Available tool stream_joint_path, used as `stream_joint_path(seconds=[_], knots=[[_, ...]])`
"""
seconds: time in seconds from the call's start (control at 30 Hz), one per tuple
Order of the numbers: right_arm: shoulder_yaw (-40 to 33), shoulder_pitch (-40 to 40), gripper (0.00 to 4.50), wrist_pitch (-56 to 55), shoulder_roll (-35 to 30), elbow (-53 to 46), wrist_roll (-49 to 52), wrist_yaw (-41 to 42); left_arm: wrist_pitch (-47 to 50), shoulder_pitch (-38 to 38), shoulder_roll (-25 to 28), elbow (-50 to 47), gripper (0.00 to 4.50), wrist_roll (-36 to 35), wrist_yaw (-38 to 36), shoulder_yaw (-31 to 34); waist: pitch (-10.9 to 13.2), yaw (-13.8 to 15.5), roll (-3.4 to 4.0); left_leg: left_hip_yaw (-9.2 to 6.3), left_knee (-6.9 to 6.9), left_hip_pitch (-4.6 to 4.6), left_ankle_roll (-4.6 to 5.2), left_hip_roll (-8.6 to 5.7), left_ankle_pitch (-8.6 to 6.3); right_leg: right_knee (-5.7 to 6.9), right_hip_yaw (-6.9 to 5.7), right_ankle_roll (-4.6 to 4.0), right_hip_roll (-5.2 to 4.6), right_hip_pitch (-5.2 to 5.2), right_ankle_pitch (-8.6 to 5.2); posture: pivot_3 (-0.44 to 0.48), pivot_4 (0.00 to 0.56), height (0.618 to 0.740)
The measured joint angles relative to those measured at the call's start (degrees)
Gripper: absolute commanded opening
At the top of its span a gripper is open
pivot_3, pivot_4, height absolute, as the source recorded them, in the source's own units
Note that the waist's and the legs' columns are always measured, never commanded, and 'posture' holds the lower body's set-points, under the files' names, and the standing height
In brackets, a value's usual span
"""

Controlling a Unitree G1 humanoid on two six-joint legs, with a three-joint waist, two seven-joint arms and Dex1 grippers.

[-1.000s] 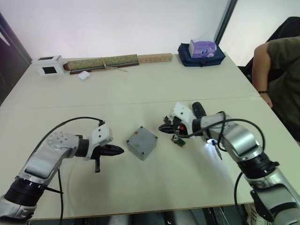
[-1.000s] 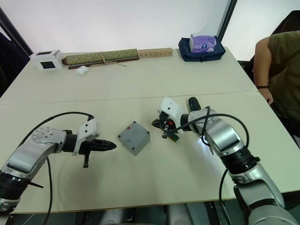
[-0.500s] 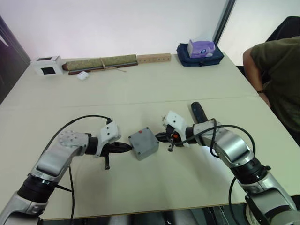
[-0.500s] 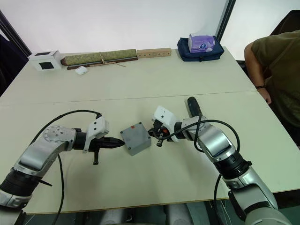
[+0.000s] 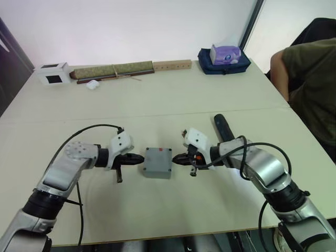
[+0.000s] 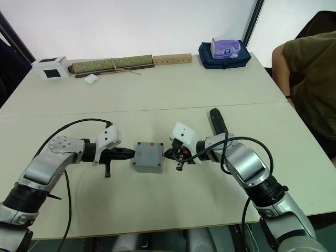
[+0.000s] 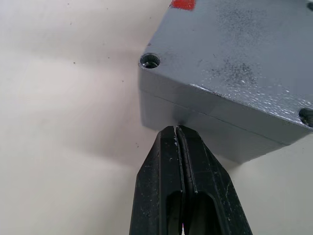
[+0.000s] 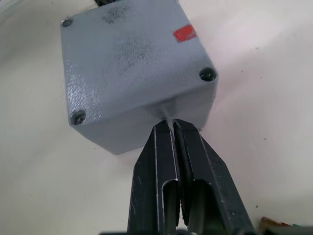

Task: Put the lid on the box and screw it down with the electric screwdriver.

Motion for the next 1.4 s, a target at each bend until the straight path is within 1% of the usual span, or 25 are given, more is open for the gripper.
stream_joint_path(seconds=[0.1,0.27,0.37,0.4,0.43,0.47,0.5,0.53,0.57,0.6,0.63,0.67,1.03,1.07,1.1,1.2,1.27,1.4], knots=[[-2.69,-0.36,0.09,-2.16,-0.75,2.16,-1.26,-2.07,0.47,1.56,1.58,-2.38,0.0,-1.03,-0.79,0.8,0.0,0.01,0.0,0.01,0.0,0.0,0.0,0.0,0.0,0.0,0.0,0.0,-0.01,0.0,0.0,0.0,0.15,0.74],[-7.19,-1.65,0.09,-5.83,0.34,7.2,-3.51,-6.69,1.32,2.41,3.48,-5.14,0.0,-2.83,-1.14,3.32,0.0,0.05,0.0,0.01,0.0,0.0,0.0,0.0,0.0,0.0,0.0,0.0,-0.01,0.0,0.0,0.0,0.15,0.74],[-8.78,-1.69,0.79,-8.64,2.7,10.24,-5.01,-10.01,3.42,1.31,3.45,-6.93,0.0,-5.37,-0.59,5.15,0.0,0.03,0.0,0.01,0.0,0.0,0.0,0.0,0.0,0.01,0.01,0.0,-0.01,0.0,0.0,0.0,0.15,0.74],[-9.05,-1.69,1.26,-9.08,3.37,11.42,-5.43,-10.83,4.19,0.41,3.24,-7.53,0.0,-6.25,-0.3,5.73,0.0,0.09,0.0,0.01,0.0,-0.01,-0.01,0.0,0.01,0.01,0.0,0.0,-0.01,0.0,0.0,0.0,0.15,0.74],[-9.17,-1.67,1.54,-9.38,3.87,12.34,-5.59,-11.32,4.79,-0.29,3.11,-8.25,0.0,-7.0,0.01,6.4,0.0,0.09,0.0,0.01,0.0,-0.01,-0.01,-0.01,0.01,0.01,0.0,0.0,-0.01,0.0,0.0,0.0,0.15,0.74],[-9.2,-1.64,2.14,-9.77,4.37,13.43,-5.76,-11.75,5.66,-1.46,2.93,-8.97,0.0,-8.08,0.42,6.96,0.0,0.08,0.0,0.02,0.01,0.0,-0.01,-0.01,0.01,0.01,0.01,0.0,-0.02,0.0,0.01,0.0,0.15,0.74],[-9.21,-1.59,2.57,-10.04,4.98,14.36,-5.99,-12.16,6.05,-2.38,2.75,-9.59,0.0,-8.47,0.72,7.26,0.0,0.05,0.0,0.01,0.01,0.0,-0.01,-0.01,0.01,0.01,0.01,0.0,-0.01,0.0,0.01,0.0,0.15,0.74],[-9.25,-1.47,3.12,-10.11,5.63,15.08,-6.09,-12.53,6.51,-2.97,2.73,-10.12,0.0,-8.99,0.84,7.3,0.0,0.0,0.0,0.02,0.01,0.0,-0.01,-0.01,0.01,0.01,0.02,0.0,-0.01,0.0,0.01,0.0,0.15,0.74],[-9.26,-1.31,3.44,-10.12,6.28,15.74,-6.07,-12.7,6.91,-3.4,2.65,-10.54,0.0,-9.32,0.96,7.25,0.0,-0.03,0.0,0.02,0.01,0.0,-0.01,-0.01,0.01,0.01,0.02,0.0,-0.01,0.0,0.01,0.0,0.15,0.74],[-9.24,-1.0,3.92,-10.11,6.72,16.25,-6.12,-12.89,7.1,-3.87,2.49,-10.7,0.0,-9.54,1.1,7.21,0.0,-0.1,0.0,0.01,0.01,0.0,-0.01,0.0,0.01,0.01,0.02,0.0,0.0,0.0,0.01,0.0,0.15,0.74],[-9.21,-0.8,4.24,-10.11,6.89,16.66,-6.39,-13.2,7.3,-4.15,2.49,-10.74,0.0,-9.77,1.25,7.21,0.0,-0.18,0.0,0.01,0.01,0.0,-0.01,0.0,0.01,0.02,0.02,0.0,0.0,0.0,0.01,0.0,0.15,0.74],[-9.19,-0.75,4.45,-10.1,7.02,17.04,-6.67,-13.47,7.41,-4.34,2.49,-10.81,0.0,-9.98,1.33,7.21,0.0,-0.19,0.0,0.01,0.01,0.0,-0.01,0.0,0.01,0.02,0.02,0.0,0.0,0.0,0.01,0.0,0.15,0.74],[-9.53,-0.79,4.45,-9.53,9.54,20.66,-7.63,-15.56,8.1,-6.02,1.62,-10.89,0.0,-10.38,2.05,6.11,0.0,-0.13,0.0,0.02,0.01,0.0,-0.01,-0.01,0.01,0.03,0.02,0.0,0.0,0.0,0.01,0.0,0.15,0.74],[-9.61,-0.8,4.0,-9.52,9.62,20.67,-7.62,-15.56,8.1,-6.02,1.58,-10.89,0.0,-10.38,2.08,6.06,0.0,-0.13,0.0,0.02,0.01,0.0,-0.02,-0.01,0.01,0.03,0.02,0.0,0.0,0.0,0.01,0.0,0.15,0.74],[-9.84,-0.84,3.86,-9.52,9.73,20.69,-7.61,-15.56,8.1,-6.02,1.55,-10.89,0.0,-10.38,2.15,6.03,0.0,-0.13,0.0,0.02,0.01,0.0,-0.02,-0.01,0.01,0.03,0.02,0.0,0.0,0.0,0.01,0.0,0.15,0.74],[-11.03,-1.38,2.89,-9.51,10.1,20.85,-7.56,-15.56,8.14,-6.01,1.54,-11.03,0.0,-10.38,2.35,6.02,0.0,-0.15,0.0,0.02,0.01,0.01,-0.02,-0.01,0.01,0.03,0.02,0.0,0.01,0.0,0.01,0.0,0.15,0.74],[-11.6,-1.8,2.15,-9.41,10.14,20.86,-7.48,-15.49,8.28,-5.96,1.55,-11.38,0.0,-10.39,2.49,6.02,0.0,-0.14,0.0,0.01,0.01,0.01,-0.02,-0.01,0.01,0.03,0.02,0.0,0.01,0.0,0.01,0.0,0.15,0.74],[-11.86,-1.86,0.38,-8.25,10.58,20.85,-6.71,-15.19,8.41,-5.85,1.53,-11.81,0.0,-10.46,2.9,6.02,0.0,-0.14,0.0,0.01,0.01,0.0,-0.02,-0.01,0.01,0.03,0.02,0.0,0.0,0.0,0.01,0.0,0.15,0.74]])
